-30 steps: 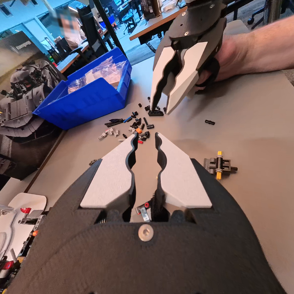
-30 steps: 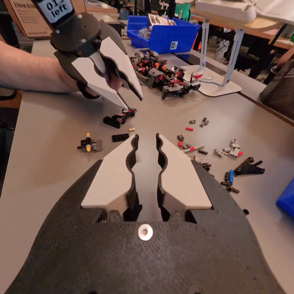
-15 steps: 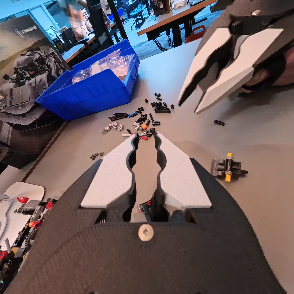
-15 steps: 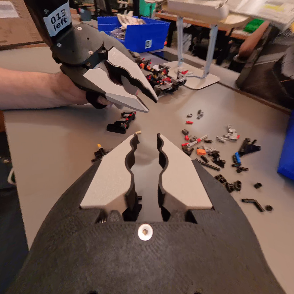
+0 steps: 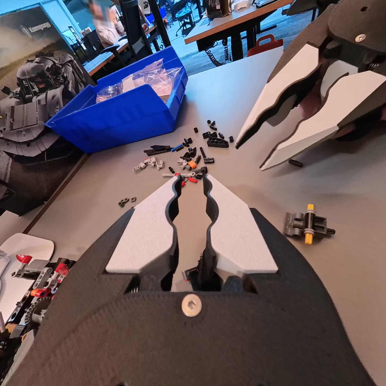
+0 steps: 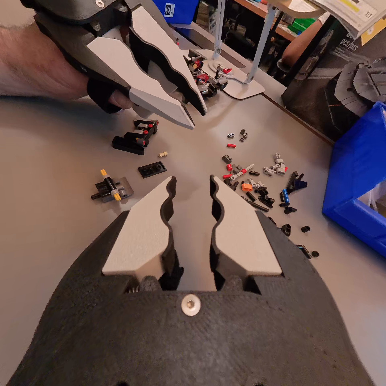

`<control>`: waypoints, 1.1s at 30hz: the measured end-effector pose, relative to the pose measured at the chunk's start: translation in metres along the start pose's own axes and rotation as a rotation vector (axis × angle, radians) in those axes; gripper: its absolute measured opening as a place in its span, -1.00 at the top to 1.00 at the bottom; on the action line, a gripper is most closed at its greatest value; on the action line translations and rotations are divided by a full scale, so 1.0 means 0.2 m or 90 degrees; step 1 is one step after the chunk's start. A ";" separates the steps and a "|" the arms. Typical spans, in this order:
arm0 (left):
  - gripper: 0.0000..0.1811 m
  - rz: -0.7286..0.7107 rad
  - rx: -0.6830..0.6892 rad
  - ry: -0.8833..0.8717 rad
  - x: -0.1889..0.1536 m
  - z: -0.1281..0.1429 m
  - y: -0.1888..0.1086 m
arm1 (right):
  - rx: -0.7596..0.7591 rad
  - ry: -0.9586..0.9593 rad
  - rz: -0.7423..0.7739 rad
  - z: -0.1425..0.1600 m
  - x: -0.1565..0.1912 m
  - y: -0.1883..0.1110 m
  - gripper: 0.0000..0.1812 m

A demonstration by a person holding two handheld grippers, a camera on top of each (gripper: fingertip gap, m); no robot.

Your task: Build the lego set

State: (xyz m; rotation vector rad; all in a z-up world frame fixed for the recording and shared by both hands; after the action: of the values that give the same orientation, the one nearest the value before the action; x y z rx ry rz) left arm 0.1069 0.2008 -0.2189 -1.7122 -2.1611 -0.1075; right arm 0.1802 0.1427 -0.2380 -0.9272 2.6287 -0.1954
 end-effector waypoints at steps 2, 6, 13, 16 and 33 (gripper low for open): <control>0.80 -0.002 0.002 0.000 0.00 0.00 0.00 | 0.004 0.000 0.001 0.00 0.00 0.00 0.63; 0.80 -0.006 0.001 0.008 0.00 0.00 0.00 | 0.024 -0.013 -0.004 0.02 0.01 0.02 0.61; 0.80 -0.019 0.003 0.008 0.03 0.01 0.00 | 0.035 -0.018 -0.005 0.03 0.01 0.02 0.58; 0.80 -0.024 0.003 0.009 0.03 0.01 0.00 | 0.044 -0.021 -0.011 0.04 0.02 0.03 0.58; 0.79 -0.039 0.014 0.030 0.06 0.03 -0.01 | 0.066 -0.039 -0.021 0.06 0.04 0.05 0.61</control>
State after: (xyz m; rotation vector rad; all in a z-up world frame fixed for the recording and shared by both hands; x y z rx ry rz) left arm 0.1019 0.2124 -0.2194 -1.6161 -2.1721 -0.1391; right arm 0.1728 0.1447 -0.2538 -0.9269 2.5227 -0.3046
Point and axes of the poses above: each gripper's, where its closed fingertips meet, y out along the fingers, z out of its underside, x = y × z across the jaws, the point moved 3 cm from there along -y, back along the fingers, and after that the axes turned 9 degrees about -x, right-handed, at the moved point
